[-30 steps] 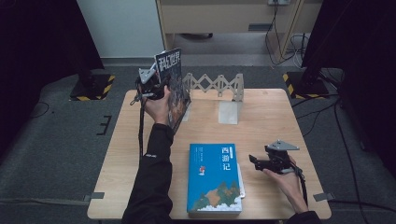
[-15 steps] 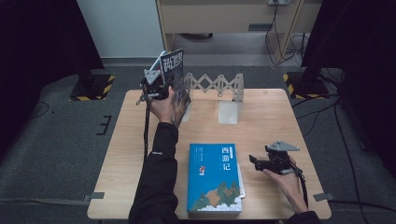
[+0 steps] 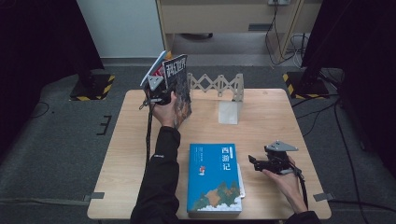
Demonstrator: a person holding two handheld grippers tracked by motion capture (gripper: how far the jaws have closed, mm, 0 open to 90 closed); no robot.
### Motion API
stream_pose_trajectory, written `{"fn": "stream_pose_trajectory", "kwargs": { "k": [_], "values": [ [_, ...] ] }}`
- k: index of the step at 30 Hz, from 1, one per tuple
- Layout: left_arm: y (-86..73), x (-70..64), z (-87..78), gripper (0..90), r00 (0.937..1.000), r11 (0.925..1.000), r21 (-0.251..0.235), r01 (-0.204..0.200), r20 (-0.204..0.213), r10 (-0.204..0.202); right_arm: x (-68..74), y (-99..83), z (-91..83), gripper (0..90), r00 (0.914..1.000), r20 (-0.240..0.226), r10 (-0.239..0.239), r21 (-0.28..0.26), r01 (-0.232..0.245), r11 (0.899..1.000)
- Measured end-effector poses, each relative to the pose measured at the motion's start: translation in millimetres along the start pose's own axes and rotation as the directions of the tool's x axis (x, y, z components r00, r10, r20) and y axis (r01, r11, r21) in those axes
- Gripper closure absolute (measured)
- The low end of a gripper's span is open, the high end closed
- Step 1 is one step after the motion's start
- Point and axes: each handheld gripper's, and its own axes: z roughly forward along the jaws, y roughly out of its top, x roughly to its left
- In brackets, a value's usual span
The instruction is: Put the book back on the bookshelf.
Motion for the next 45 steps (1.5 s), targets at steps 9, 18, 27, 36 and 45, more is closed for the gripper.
{"fn": "stream_pose_trajectory", "kwargs": {
  "k": [9,18,27,36,45],
  "values": [
    [-12.3,-1.6,-8.7,82.2,0.9994,0.9996,0.005,-0.029,0.02,0.029,2.0,0.1,0.3,18.5,1.0,-0.002,-0.003,-0.003,0.003,1.0],
    [-19.1,5.1,-22.0,82.1,0.9981,0.9978,0.042,-0.052,0.037,0.05,0.3,0.2,0.4,18.8,1.0,0.003,-0.004,0.0,0.004,1.0],
    [-20.9,10.3,-34.9,82.1,0.9966,0.9951,0.08,-0.058,0.063,0.053,0.1,1.2,2.1,19.2,0.9999,0.008,-0.007,-0.006,0.007,1.0],
    [-27.0,7.1,-46.6,81.3,0.9912,0.9852,0.143,-0.094,0.106,0.08,0.0,1.9,1.9,19.3,0.9999,0.006,-0.011,-0.007,0.011,1.0],
    [-36.4,6.6,-69.0,82.1,0.9855,0.9856,0.139,-0.097,0.152,0.076,1.9,2.8,2.8,19.2,0.9997,0.005,-0.023,-0.005,0.023,1.0]
  ]
}}
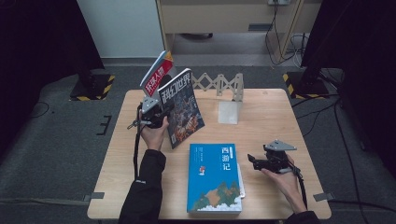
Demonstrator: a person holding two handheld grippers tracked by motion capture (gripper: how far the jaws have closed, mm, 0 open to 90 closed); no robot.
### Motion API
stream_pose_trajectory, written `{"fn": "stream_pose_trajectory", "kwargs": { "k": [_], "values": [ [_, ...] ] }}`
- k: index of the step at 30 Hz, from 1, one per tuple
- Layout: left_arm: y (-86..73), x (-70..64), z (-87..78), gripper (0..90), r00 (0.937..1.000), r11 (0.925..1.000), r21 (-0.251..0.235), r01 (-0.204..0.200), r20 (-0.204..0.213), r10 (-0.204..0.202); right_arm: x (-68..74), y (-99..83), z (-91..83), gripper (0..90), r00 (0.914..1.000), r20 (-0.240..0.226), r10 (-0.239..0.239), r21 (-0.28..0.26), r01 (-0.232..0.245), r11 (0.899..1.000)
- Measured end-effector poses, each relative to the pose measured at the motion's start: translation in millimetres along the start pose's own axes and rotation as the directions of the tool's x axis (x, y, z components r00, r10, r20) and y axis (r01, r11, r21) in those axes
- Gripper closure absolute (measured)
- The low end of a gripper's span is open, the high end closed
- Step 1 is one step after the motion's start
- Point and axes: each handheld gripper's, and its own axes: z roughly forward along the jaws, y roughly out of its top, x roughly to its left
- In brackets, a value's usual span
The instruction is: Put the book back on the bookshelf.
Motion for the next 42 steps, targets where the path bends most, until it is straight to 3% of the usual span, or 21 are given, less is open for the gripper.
{"fn": "stream_pose_trajectory", "kwargs": {
  "k": [5,9,14,20,28,32,37,42],
  "values": [
    [-2.5,-4.7,-5.2,82.2,0.9998,0.9999,0.008,-0.009,0.019,0.009,-0.3,0.2,-0.7,19.3,1.0,0.003,0.002,-0.004,-0.002,1.0],
    [3.3,-6.2,-8.3,82.4,0.9996,0.9999,0.005,0.015,0.022,-0.015,-0.4,0.2,-0.4,19.3,1.0,0.001,0.004,-0.001,-0.004,1.0],
    [17.2,-4.6,-12.6,82.6,0.9995,0.9991,-0.031,0.03,-0.003,-0.03,-1.2,0.3,-1.3,19.4,1.0,0.006,0.005,-0.005,-0.005,1.0],
    [34.5,-1.5,-16.0,82.6,0.9968,0.9955,-0.094,0.013,-0.077,-0.02,-2.5,0.3,-1.4,19.5,1.0,0.006,0.004,-0.003,-0.004,1.0],
    [46.0,-4.2,10.4,82.6,0.9918,0.9916,-0.129,-0.004,-0.127,-0.013,-3.5,0.2,-2.3,19.6,0.9999,0.01,0.012,-0.007,-0.012,1.0],
    [47.5,-4.0,29.9,82.6,0.9863,0.9909,-0.134,0.007,-0.162,-0.029,-4.5,-0.4,-2.5,19.8,0.9999,0.011,0.01,-0.01,-0.01,1.0],
    [47.8,-2.0,50.0,82.6,0.9823,0.9876,-0.151,0.043,-0.174,-0.069,-7.2,-0.5,-3.8,20.0,0.9998,0.015,0.016,-0.016,-0.015,1.0],
    [48.4,-5.3,65.4,82.6,0.9781,0.9886,-0.145,0.04,-0.197,-0.069,-9.5,-1.3,-3.5,20.1,0.9997,0.016,0.02,-0.018,-0.02,1.0]
  ]
}}
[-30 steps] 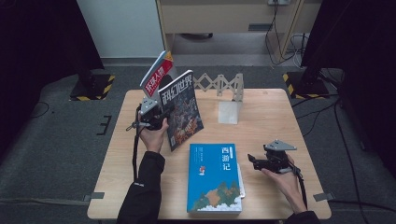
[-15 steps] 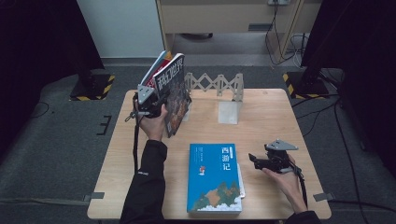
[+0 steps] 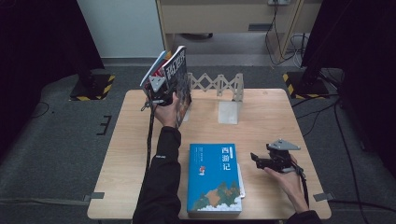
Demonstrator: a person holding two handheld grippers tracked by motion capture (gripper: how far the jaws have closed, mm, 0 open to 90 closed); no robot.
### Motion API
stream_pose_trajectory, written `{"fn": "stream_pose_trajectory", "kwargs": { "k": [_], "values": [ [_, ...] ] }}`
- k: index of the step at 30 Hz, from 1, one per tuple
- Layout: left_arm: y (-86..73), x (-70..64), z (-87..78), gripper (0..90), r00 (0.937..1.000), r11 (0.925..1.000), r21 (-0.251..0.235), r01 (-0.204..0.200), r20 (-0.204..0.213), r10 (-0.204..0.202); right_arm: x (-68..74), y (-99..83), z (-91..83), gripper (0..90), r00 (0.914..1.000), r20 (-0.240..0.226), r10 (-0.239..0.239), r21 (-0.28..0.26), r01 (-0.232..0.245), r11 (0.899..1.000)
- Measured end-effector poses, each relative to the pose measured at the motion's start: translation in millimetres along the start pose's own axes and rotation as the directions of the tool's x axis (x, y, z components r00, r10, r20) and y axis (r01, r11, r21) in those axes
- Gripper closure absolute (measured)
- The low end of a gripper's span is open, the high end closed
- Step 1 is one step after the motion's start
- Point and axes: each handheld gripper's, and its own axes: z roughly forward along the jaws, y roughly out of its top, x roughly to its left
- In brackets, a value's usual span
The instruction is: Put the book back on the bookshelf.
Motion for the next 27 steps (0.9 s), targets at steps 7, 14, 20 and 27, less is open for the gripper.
{"fn": "stream_pose_trajectory", "kwargs": {
  "k": [7,14,20,27],
  "values": [
    [-16.5,1.2,5.4,82.5,0.9999,0.9997,0.016,0.017,-0.002,-0.017,1.7,-0.6,-0.8,20.2,1.0,-0.001,-0.001,0.003,0.001,1.0],
    [-23.6,6.6,-1.8,82.3,0.9999,0.9999,0.01,-0.006,0.01,0.006,2.5,-1.5,0.7,20.3,0.9999,-0.002,-0.01,0.008,0.01,1.0],
    [-30.8,10.2,-11.1,82.1,0.9982,0.9981,0.045,-0.042,0.045,0.04,4.1,-0.5,0.8,20.4,0.9999,-0.005,-0.014,0.009,0.014,1.0],
    [-35.1,11.5,-20.8,81.9,0.9959,0.9941,0.084,-0.069,0.064,0.064,4.3,0.1,0.5,20.4,0.9998,-0.004,-0.021,0.007,0.021,1.0]
  ]
}}
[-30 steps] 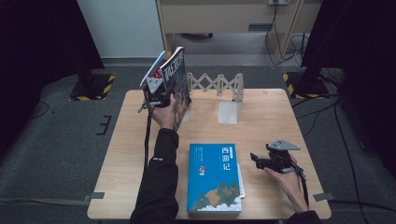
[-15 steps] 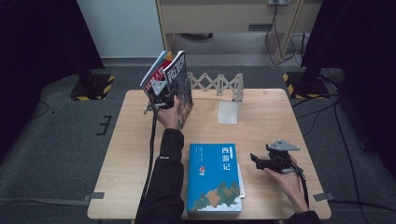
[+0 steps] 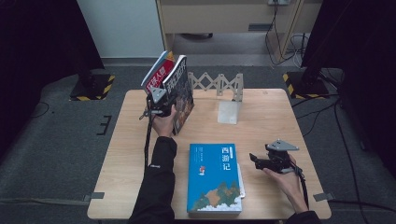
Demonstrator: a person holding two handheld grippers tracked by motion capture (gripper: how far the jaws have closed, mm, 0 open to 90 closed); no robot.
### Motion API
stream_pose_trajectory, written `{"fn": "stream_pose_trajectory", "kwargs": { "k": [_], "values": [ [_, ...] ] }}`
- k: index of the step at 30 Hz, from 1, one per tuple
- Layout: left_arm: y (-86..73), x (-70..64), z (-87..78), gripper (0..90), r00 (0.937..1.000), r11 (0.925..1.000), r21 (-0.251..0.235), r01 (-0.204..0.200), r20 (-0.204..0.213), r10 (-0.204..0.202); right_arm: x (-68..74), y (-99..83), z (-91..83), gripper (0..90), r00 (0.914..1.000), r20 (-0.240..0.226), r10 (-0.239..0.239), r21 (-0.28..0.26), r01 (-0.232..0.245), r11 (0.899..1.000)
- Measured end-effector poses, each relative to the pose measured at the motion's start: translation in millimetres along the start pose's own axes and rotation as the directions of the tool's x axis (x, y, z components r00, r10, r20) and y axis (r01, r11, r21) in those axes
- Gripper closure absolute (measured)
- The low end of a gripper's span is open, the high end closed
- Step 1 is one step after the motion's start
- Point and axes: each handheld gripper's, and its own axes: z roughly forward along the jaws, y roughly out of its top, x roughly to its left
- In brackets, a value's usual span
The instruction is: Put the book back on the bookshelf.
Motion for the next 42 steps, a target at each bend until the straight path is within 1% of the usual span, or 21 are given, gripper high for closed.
{"fn": "stream_pose_trajectory", "kwargs": {
  "k": [3,5,8,12,14,17,18,19,20,23,24,27,29,30,33,35,36,38,41,42],
  "values": [
    [-4.2,2.7,-4.9,81.6,0.9999,0.9999,0.016,0.003,-0.014,-0.003,-0.2,-0.1,0.4,20.4,1.0,0.0,0.0,0.004,0.0,1.0],
    [-5.6,5.7,-8.4,81.2,0.9999,0.9998,0.012,0.015,-0.005,-0.015,-0.1,0.1,0.4,20.4,1.0,0.001,-0.001,0.003,0.001,1.0],
    [-3.4,6.0,-9.9,80.3,0.9999,0.9996,0.026,0.008,0.006,-0.009,-0.2,0.5,0.6,20.3,1.0,0.003,0.0,0.001,0.0,1.0],
    [1.5,5.0,-8.0,77.7,0.9999,0.999,0.044,-0.005,0.013,0.005,0.1,0.5,0.4,20.3,1.0,0.004,-0.001,0.001,0.001,1.0],
    [3.8,5.8,-7.2,75.1,0.9999,0.9989,0.047,-0.003,0.016,0.003,-0.4,0.6,0.0,20.3,1.0,0.003,0.001,0.002,-0.001,1.0],
    [8.5,7.8,-7.4,72.9,1.0,0.9988,0.049,0.007,0.006,-0.007,-0.8,0.4,0.0,20.3,1.0,0.004,0.006,0.004,-0.006,1.0],
    [10.9,7.9,-8.0,72.9,1.0,0.9988,0.049,0.006,-0.005,-0.006,-0.8,0.3,0.3,20.3,1.0,0.004,0.007,0.002,-0.007,1.0],
    [12.3,8.2,-8.4,72.9,1.0,0.9989,0.047,0.007,-0.008,-0.006,-0.9,0.3,0.5,20.3,1.0,0.003,0.005,0.003,-0.005,1.0],
    [14.3,9.0,-8.6,73.6,0.9999,0.9985,0.053,0.016,-0.008,-0.015,-0.9,0.3,0.6,20.3,1.0,0.003,0.004,0.003,-0.004,1.0],
    [17.3,9.5,-8.9,76.4,0.9995,0.9982,0.059,0.014,-0.029,-0.013,-0.8,0.2,1.0,20.3,1.0,0.002,0.003,0.005,-0.003,1.0],
    [18.9,9.6,-9.2,76.6,0.9995,0.9982,0.057,0.017,-0.029,-0.015,-0.7,0.2,1.0,20.2,1.0,0.002,0.001,0.006,-0.001,1.0],
    [25.2,9.1,-9.4,74.3,0.999,0.9987,0.049,0.016,-0.042,-0.014,-0.3,0.3,0.9,20.2,1.0,0.001,0.003,0.005,-0.003,1.0],
    [32.3,8.8,-8.9,72.5,0.999,0.9988,0.045,0.018,-0.041,-0.016,-0.4,0.2,1.0,20.2,1.0,0.002,0.003,0.006,-0.003,1.0],
    [36.7,8.6,-8.7,71.9,0.9989,0.9984,0.052,0.021,-0.042,-0.019,-0.5,0.2,1.0,20.2,1.0,0.002,0.003,0.007,-0.003,1.0],
    [47.6,6.3,-7.2,73.5,0.9983,0.9972,0.07,0.026,-0.055,-0.022,-1.0,0.3,0.8,20.2,1.0,0.003,0.005,0.004,-0.005,1.0],
    [51.9,4.4,-5.0,77.3,0.9975,0.9948,0.099,0.025,-0.068,-0.018,-0.9,0.3,0.3,20.2,1.0,0.004,0.008,0.003,-0.008,1.0],
    [53.3,3.6,-4.5,79.9,0.9974,0.9934,0.11,0.032,-0.068,-0.024,-0.9,0.5,-0.1,20.2,1.0,0.003,0.009,0.002,-0.009,1.0],
    [53.9,4.4,-4.7,81.8,0.9975,0.9924,0.11,0.055,-0.051,-0.049,-1.3,0.8,-0.9,20.3,1.0,0.001,0.006,0.001,-0.006,1.0],
    [54.1,6.1,-5.6,82.2,0.9963,0.9918,0.103,0.076,-0.049,-0.071,-2.0,1.1,-1.3,20.3,1.0,0.002,0.003,-0.002,-0.003,1.0],
    [53.9,6.4,-5.9,82.3,0.9959,0.9925,0.095,0.077,-0.055,-0.072,-2.1,1.1,-1.4,20.3,1.0,0.003,0.003,-0.002,-0.003,1.0]
  ]
}}
